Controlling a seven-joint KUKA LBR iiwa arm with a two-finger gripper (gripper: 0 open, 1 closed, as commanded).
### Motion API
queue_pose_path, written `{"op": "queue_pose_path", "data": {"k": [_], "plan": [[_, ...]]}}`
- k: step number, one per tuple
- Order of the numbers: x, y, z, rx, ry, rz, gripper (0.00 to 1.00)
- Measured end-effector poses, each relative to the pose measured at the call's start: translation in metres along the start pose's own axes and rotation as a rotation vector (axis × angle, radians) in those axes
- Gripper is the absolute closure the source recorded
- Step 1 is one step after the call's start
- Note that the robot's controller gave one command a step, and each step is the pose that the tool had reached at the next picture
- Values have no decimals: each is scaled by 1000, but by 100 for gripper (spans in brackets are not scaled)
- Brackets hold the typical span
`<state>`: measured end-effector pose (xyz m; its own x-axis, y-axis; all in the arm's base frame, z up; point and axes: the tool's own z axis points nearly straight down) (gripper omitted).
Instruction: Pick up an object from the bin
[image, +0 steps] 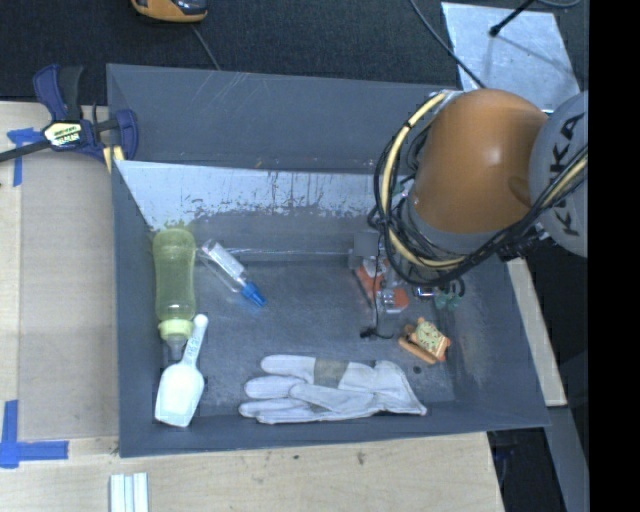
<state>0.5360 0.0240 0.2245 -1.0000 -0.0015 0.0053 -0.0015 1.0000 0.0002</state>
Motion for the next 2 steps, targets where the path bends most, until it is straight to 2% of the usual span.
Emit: {"op": "queue_pose_path", "data": {"k": [1, 2], "plan": [[-1, 0, -5, 0, -9, 1, 0], [5, 7, 37, 1, -15, -53, 0]]}}
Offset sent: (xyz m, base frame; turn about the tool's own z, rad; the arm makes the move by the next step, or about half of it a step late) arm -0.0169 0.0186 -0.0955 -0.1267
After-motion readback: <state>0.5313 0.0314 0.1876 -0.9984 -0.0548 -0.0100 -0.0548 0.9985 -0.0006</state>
